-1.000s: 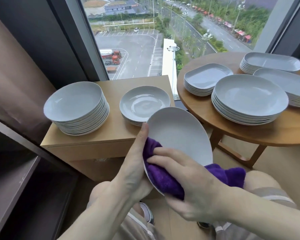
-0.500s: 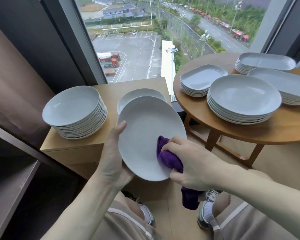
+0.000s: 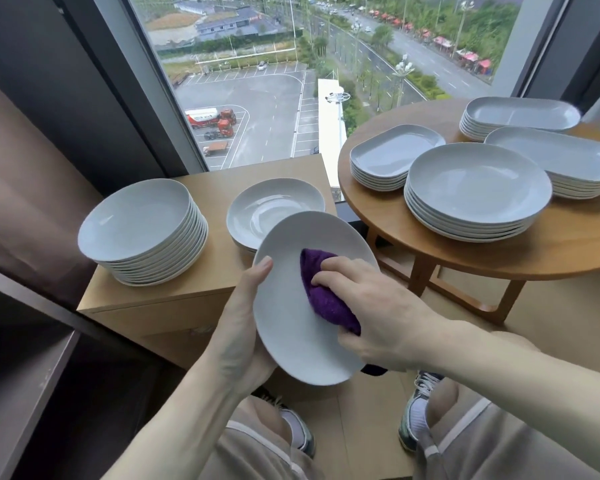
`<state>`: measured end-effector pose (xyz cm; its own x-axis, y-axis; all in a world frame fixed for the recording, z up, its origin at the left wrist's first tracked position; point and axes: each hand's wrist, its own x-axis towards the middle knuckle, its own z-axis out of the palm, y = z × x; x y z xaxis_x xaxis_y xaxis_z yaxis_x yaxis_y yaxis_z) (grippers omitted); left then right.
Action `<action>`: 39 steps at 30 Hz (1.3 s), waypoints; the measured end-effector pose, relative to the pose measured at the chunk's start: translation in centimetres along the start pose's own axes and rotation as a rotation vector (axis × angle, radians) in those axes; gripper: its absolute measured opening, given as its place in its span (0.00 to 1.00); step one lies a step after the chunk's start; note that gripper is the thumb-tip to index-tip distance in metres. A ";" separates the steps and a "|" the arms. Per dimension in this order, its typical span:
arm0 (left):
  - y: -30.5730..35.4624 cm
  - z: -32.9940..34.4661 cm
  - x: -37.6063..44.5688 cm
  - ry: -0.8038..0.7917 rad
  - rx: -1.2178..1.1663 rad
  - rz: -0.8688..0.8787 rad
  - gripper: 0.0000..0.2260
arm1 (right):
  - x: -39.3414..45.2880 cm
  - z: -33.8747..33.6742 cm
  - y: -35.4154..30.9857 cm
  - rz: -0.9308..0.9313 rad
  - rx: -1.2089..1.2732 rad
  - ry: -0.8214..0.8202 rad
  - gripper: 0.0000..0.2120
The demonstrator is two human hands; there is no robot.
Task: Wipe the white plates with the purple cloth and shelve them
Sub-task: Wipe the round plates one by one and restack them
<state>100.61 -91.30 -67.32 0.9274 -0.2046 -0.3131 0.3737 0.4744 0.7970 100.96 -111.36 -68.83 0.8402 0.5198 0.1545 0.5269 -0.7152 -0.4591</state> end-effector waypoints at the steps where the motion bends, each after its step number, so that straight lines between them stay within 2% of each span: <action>1: -0.1 0.2 0.0 -0.025 -0.006 0.011 0.16 | -0.1 0.2 -0.4 -0.048 -0.015 -0.023 0.30; 3: 0.3 0.8 -0.3 -0.061 -0.005 0.008 0.17 | -0.4 0.6 -1.3 -0.144 -0.050 -0.091 0.29; 4: 0.6 0.8 -0.2 -0.029 -0.018 0.018 0.17 | -0.4 0.7 -1.8 -0.169 -0.064 -0.129 0.28; 7: 1.4 0.0 0.3 0.056 -0.065 0.061 0.21 | -0.7 0.9 -2.4 -0.109 -0.052 -0.162 0.24; 12: 2.2 1.3 1.0 0.103 -0.071 0.084 0.19 | -0.1 -2.2 -1.3 0.134 0.008 0.026 0.20; 18: 2.6 5.7 4.4 0.100 -0.128 0.074 0.23 | 1.1 -8.0 1.8 0.258 -0.061 0.248 0.19; 22: 2.0 9.6 7.9 0.145 -0.158 0.035 0.23 | 1.0 -12.6 4.5 0.379 -0.003 0.397 0.18; 25: 0.9 12.4 10.4 0.193 -0.046 0.049 0.19 | 0.3 -15.8 6.9 0.470 0.046 0.514 0.14; 27: -0.1 14.2 11.9 0.169 0.058 0.057 0.18 | -0.6 -17.3 8.6 0.540 0.062 0.556 0.11; 30: -1.4 16.6 13.3 0.152 0.171 0.049 0.17 | -1.5 -18.1 11.1 0.653 0.074 0.564 0.09; 34: -3.5 19.4 15.5 0.285 0.314 0.064 0.12 | -2.6 -18.3 13.9 0.783 0.085 0.585 0.08; 39: -4.9 21.4 18.3 0.327 0.395 0.111 0.10 | -3.3 -18.4 15.5 0.810 0.099 0.592 0.09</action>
<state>115.47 -115.69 -65.89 0.9408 0.1371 -0.3100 0.2972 0.1062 0.9489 108.70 -132.78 -60.34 0.8830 -0.4408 0.1615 -0.2214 -0.6944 -0.6847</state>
